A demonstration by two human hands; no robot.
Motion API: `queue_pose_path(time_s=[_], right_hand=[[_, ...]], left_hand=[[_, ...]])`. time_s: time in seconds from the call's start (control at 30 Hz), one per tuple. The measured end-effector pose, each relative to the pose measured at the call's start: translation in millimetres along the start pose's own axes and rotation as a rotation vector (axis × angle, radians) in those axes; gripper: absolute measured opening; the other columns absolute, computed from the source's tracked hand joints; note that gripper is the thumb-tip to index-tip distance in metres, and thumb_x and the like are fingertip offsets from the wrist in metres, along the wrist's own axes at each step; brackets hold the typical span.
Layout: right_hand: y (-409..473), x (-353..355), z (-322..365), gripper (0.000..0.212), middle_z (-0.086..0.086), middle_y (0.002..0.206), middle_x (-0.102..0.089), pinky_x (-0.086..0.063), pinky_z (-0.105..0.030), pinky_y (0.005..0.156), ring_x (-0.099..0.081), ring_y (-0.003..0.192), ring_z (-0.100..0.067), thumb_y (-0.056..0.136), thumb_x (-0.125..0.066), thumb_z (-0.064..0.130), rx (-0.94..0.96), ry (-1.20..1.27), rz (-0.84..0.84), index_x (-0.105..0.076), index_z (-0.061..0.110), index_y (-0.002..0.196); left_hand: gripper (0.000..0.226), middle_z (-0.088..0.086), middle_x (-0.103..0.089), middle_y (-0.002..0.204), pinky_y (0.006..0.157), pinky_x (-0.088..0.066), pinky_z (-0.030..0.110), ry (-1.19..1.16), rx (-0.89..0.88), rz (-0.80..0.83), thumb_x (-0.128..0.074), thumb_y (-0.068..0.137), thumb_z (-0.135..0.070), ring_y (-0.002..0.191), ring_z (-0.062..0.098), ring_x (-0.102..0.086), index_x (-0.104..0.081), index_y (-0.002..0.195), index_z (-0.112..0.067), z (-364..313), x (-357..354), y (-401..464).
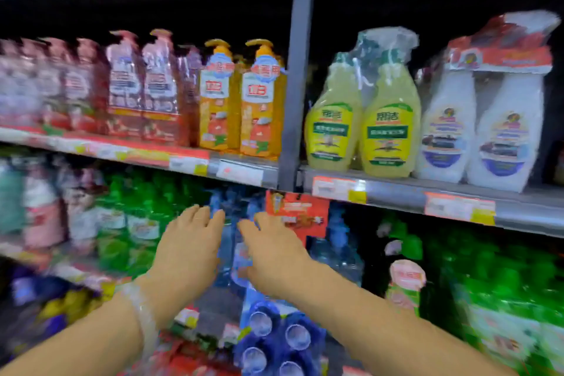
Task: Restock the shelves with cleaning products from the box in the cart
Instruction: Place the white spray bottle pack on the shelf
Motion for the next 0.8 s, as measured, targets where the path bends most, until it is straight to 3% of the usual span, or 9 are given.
queue_pose_path(time_s=[0.07,0.17,0.23,0.3,0.4,0.53,0.8], right_hand=[[22,-41,67,0.057,-0.017,0.130,-0.039,-0.038,-0.043,0.097,-0.041,0.120,-0.035,0.083,-0.066,0.023,0.071,0.017,0.081,-0.039,0.006,0.130],[45,-99,172,0.053,-0.016,0.130,-0.040,-0.042,-0.044,0.095,-0.043,0.121,-0.035,0.086,-0.063,0.022,0.176,0.073,0.208,-0.039,0.007,0.130],[53,-137,238,0.054,-0.018,0.136,-0.037,-0.039,-0.045,0.100,-0.040,0.126,-0.036,0.088,-0.060,0.021,0.243,0.104,0.289,-0.037,0.006,0.133],[57,-168,299,0.049,-0.018,0.137,-0.038,-0.036,-0.043,0.103,-0.039,0.128,-0.036,0.091,-0.057,0.024,0.318,0.127,0.366,-0.039,0.006,0.133],[62,-204,380,0.040,-0.017,0.137,-0.040,-0.035,-0.039,0.102,-0.039,0.128,-0.034,0.089,-0.056,0.019,0.444,0.138,0.453,-0.044,0.006,0.125],[85,-247,468,0.049,-0.018,0.132,-0.040,-0.037,-0.044,0.099,-0.038,0.127,-0.035,0.086,-0.063,0.022,0.591,0.104,0.547,-0.040,0.005,0.126],[200,-317,590,0.049,-0.016,0.135,-0.036,-0.037,-0.046,0.100,-0.036,0.127,-0.036,0.088,-0.060,0.020,0.696,0.155,0.632,-0.038,0.008,0.130]], left_hand=[[0.077,0.021,-0.066,0.102,0.073,-0.057,0.045,0.060,0.132,0.202,-0.090,0.038,-0.021,0.097,0.041,-0.064,-0.066,0.109,-0.001,71,-26,-49],[0.051,0.011,-0.058,0.116,0.085,-0.051,0.040,0.120,0.270,0.324,-0.072,0.072,-0.021,0.112,0.033,-0.056,-0.057,0.120,-0.010,161,-42,-126],[0.046,0.008,-0.051,0.124,0.090,-0.047,0.037,0.166,0.322,0.415,-0.061,0.083,-0.023,0.118,0.029,-0.050,-0.050,0.127,-0.013,212,-51,-172],[0.049,0.009,-0.043,0.134,0.097,-0.041,0.038,0.179,0.390,0.552,-0.056,0.086,-0.025,0.125,0.029,-0.042,-0.041,0.131,-0.014,260,-66,-217],[0.051,0.008,-0.042,0.137,0.096,-0.041,0.039,0.185,0.535,0.632,-0.057,0.087,-0.035,0.125,0.029,-0.041,-0.040,0.131,-0.015,335,-82,-279],[0.050,0.010,-0.044,0.134,0.098,-0.042,0.042,0.173,0.722,0.749,-0.057,0.088,-0.031,0.125,0.030,-0.041,-0.040,0.132,-0.014,423,-96,-339],[0.047,0.009,-0.049,0.130,0.101,-0.042,0.037,0.166,0.836,0.890,-0.062,0.086,-0.028,0.122,0.028,-0.045,-0.046,0.128,-0.014,578,-145,-360]])
Point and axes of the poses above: each hand's wrist, its own y-axis towards the middle knuckle, its own x-axis out of the back of the hand, z = x × y, the point moved 7 cm from there along y, towards the middle knuckle
